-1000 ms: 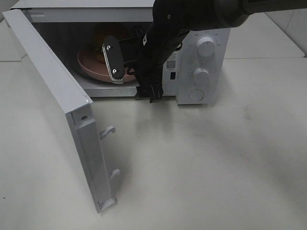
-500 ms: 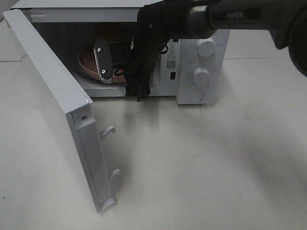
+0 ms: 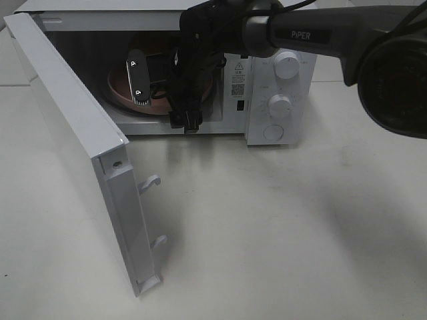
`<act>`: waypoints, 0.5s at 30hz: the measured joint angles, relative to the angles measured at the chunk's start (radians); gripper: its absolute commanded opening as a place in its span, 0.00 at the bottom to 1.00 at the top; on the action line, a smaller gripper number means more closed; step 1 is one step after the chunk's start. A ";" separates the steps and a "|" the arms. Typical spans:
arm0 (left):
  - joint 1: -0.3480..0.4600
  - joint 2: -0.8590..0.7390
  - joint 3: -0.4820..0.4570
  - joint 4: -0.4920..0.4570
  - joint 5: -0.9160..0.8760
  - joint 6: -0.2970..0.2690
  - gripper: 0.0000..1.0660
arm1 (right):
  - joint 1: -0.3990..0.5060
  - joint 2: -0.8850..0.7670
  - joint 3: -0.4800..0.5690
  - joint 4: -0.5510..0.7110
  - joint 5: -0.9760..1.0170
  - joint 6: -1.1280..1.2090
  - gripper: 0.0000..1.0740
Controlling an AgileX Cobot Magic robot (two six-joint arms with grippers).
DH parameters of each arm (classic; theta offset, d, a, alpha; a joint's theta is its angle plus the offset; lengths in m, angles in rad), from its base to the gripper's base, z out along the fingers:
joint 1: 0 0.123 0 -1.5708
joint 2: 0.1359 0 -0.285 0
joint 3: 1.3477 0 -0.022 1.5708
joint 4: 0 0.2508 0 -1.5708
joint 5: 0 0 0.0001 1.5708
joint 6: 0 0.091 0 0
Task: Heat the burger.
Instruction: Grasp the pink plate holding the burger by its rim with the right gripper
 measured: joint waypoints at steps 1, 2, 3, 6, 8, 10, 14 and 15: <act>0.000 0.000 0.000 0.000 0.000 0.000 0.92 | -0.003 0.004 -0.001 -0.001 0.002 0.000 0.73; 0.000 0.000 0.000 0.000 0.000 0.000 0.92 | -0.007 0.006 -0.001 -0.001 0.003 0.000 0.70; 0.000 0.000 0.000 0.000 0.000 0.000 0.92 | -0.007 0.006 -0.001 -0.001 0.003 0.000 0.70; 0.000 0.000 0.000 0.000 0.000 0.000 0.92 | -0.011 0.012 -0.001 -0.003 0.003 0.000 0.56; 0.000 0.000 0.000 0.000 0.000 0.000 0.92 | -0.013 0.017 -0.001 -0.003 0.003 0.001 0.35; 0.000 0.000 0.000 0.000 0.000 0.000 0.92 | -0.013 0.020 -0.001 -0.004 0.004 0.001 0.19; 0.000 0.000 0.000 0.000 0.000 0.000 0.92 | -0.013 0.023 -0.001 -0.009 0.002 -0.003 0.00; 0.000 0.000 0.000 0.000 0.000 0.000 0.92 | -0.013 0.023 -0.001 -0.009 0.002 -0.003 0.00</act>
